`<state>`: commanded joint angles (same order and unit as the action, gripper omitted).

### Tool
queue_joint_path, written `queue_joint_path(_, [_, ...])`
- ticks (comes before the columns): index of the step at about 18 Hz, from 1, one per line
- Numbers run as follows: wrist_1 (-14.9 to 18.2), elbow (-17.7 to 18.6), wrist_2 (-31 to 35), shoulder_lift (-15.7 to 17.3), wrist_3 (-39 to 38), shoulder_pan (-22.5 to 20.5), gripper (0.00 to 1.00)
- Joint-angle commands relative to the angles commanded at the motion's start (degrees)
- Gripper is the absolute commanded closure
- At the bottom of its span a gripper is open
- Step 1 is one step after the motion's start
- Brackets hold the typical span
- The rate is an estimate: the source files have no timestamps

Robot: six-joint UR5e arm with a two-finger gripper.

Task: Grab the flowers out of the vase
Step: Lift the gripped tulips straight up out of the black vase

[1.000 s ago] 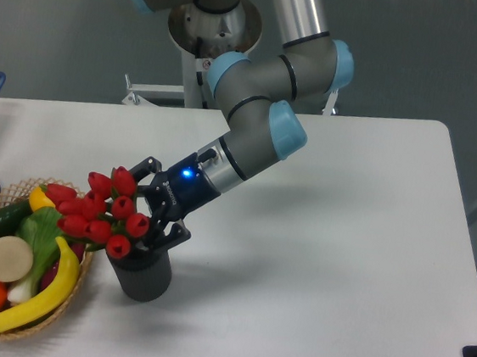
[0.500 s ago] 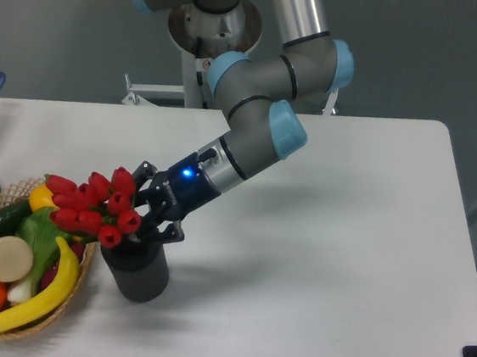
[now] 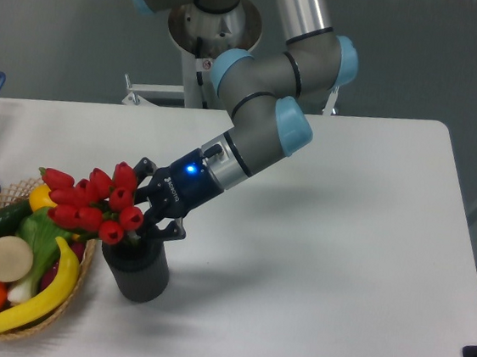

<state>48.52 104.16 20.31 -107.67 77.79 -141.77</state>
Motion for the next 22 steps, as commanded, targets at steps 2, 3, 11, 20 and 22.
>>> queue_joint_path(2, [0.0, -0.97, 0.0, 1.14, -3.08, 0.0, 0.58])
queue_joint_path(3, [0.0, -1.06, -0.09, 1.32, -3.35, 0.0, 0.58])
queue_joint_path(11, [0.0, -4.48, -1.23, 4.57, -13.08, 0.09, 0.58])
queue_joint_path(20, [0.0, -10.37, -2.73, 8.09, -25.23, 0.53, 0.58])
queue_joint_path(22, [0.0, -11.51, -2.73, 8.09, -25.93, 0.44, 0.58])
